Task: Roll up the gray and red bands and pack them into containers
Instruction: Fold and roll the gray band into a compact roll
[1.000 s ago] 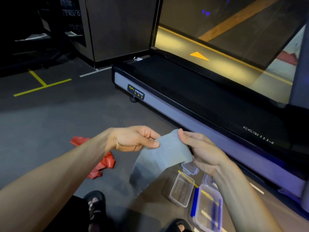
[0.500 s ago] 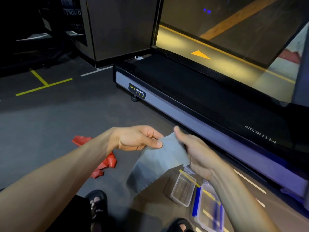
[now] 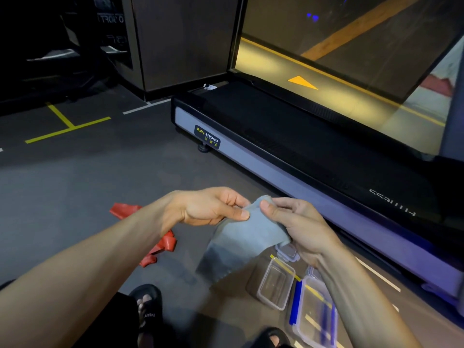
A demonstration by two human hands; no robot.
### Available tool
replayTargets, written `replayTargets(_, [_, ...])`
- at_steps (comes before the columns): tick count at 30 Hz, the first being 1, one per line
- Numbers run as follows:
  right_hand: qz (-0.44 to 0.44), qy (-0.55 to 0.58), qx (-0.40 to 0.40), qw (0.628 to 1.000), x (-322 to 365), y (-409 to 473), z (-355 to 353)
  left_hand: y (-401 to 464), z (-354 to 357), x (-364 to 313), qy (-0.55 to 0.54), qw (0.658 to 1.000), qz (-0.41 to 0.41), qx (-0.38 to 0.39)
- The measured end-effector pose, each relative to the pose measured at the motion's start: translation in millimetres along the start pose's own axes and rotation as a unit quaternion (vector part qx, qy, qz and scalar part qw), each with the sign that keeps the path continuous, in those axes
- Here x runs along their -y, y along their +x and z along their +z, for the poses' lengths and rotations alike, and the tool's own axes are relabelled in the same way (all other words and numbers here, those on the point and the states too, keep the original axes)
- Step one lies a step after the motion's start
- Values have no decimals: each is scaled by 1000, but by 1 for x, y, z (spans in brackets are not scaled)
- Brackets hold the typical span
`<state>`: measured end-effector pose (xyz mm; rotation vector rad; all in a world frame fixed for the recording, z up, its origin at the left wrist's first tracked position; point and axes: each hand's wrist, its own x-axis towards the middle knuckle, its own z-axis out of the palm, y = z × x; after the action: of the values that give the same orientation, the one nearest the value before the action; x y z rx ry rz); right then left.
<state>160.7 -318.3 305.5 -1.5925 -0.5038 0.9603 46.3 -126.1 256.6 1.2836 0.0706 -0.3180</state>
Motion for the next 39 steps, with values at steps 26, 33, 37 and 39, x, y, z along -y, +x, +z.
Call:
replayTargets(26, [-37,-47,-52,997,-1,6,3,14,34,0,57,977,151,-142])
replayTargets(33, [-52,-76,-54,994,8,6,0,12,33,-1,82,973,130,-175])
replayTargets(37, [-63,-95,-56,992,10,8,-2,11,34,3,64,975,141,-158])
replayTargets(39, [-66,-105,-59,991,10,9,-3,12,35,2,38,979,145,-135])
